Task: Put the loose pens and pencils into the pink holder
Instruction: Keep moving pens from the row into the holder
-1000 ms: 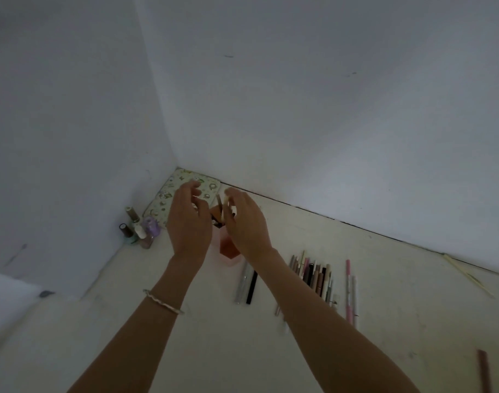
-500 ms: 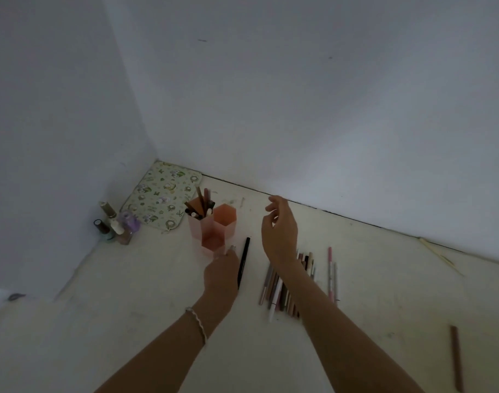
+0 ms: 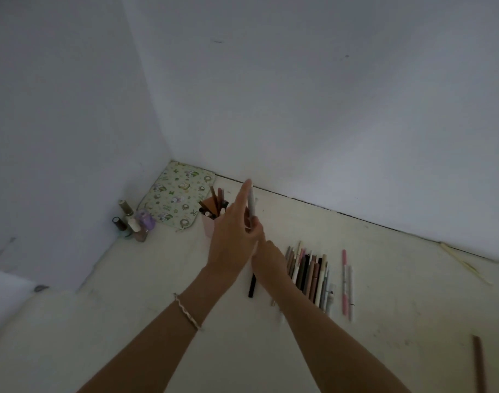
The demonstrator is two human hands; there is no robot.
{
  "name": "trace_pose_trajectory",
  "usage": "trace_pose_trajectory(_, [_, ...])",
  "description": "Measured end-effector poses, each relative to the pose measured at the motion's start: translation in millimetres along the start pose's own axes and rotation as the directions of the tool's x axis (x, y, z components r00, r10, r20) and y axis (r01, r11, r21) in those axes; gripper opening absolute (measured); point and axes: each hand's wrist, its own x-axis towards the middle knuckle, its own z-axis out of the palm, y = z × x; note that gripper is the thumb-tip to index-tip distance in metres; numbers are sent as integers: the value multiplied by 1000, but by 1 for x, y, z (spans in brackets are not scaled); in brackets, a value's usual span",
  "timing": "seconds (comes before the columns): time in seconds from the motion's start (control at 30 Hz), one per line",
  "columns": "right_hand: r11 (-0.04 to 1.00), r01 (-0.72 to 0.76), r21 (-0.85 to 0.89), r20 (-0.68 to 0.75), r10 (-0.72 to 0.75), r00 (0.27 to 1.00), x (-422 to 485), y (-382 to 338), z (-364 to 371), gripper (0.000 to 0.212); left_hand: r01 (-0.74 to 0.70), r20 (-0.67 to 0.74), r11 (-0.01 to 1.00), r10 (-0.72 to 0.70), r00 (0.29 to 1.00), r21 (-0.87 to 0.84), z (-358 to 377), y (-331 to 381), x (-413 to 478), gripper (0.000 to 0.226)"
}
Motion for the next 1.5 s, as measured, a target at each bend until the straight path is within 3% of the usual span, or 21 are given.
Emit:
trace_pose_trajectory(0.1, [959, -32, 282, -41, 45, 998, 3, -8, -13, 67, -9, -202, 996, -9, 979, -91, -22, -6, 17, 74])
trace_pose_trajectory(0.23, [858, 124, 498, -405, 104, 908, 16, -18, -62, 56, 18, -411, 997, -49, 910, -80, -50, -31, 42, 66])
trace_pose_trajectory(0.33, [696, 366, 618, -602, 118, 790, 17, -38, -94, 50, 87, -352, 992, -48, 935, 94, -48, -45, 41, 62])
trace_pose_trajectory(0.43, [613, 603, 509, -762, -3, 647, 14, -66, -109, 47, 23, -232, 961, 43, 972, 274, -39, -58, 34, 35])
trace_pose_trajectory(0.5, [593, 648, 478, -775, -62, 629, 13, -84, -109, 46, -38, -218, 936, 121, 968, 350, -37, -62, 32, 18])
trace_pose_trajectory(0.67, [688, 605, 400, -673, -228, 704, 10, -103, -89, 42, 45, -355, 962, 55, 933, 268, -45, -58, 28, 40])
trace_pose_trajectory(0.8, [783, 570, 248, -524, -386, 759, 10, -95, -72, 37, 36, -404, 987, 31, 914, 156, -48, -43, 34, 38])
trace_pose_trajectory(0.87, [789, 596, 151, -526, -447, 724, 8, -85, -68, 37, 44, -423, 995, -3, 906, 88, -43, -33, 34, 32])
trace_pose_trajectory(0.93, [795, 590, 145, -588, -410, 697, 6, -72, -71, 45, 26, -427, 998, -1, 904, 54, -30, -23, 31, 22])
trace_pose_trajectory(1.03, [816, 493, 300, -698, -164, 697, 10, -43, -84, 49, 6, -298, 999, 7, 955, 41, 4, -8, 15, 21])
trace_pose_trajectory(1.1, [818, 412, 401, -713, -3, 701, 12, -20, -93, 45, 33, -55, 988, -25, 998, 154, 36, -6, -4, 22])
trace_pose_trajectory(1.17, [822, 354, 446, -707, 81, 703, 11, 4, -101, 40, 51, 220, 946, -126, 967, 320, 73, -11, -27, 18])
trace_pose_trajectory(1.23, [827, 296, 477, -677, 131, 724, 6, 24, -106, 39, 82, 364, 878, -279, 888, 472, 99, -18, -46, 22])
trace_pose_trajectory(1.37, [849, 228, 477, -628, 147, 764, -6, 57, -108, 39, 81, 379, 772, -397, 836, 631, 123, -27, -61, 27])
trace_pose_trajectory(1.5, [858, 165, 486, -565, 165, 808, -12, 68, -101, 37, 122, 377, 782, -423, 824, 611, 121, -26, -51, 30])
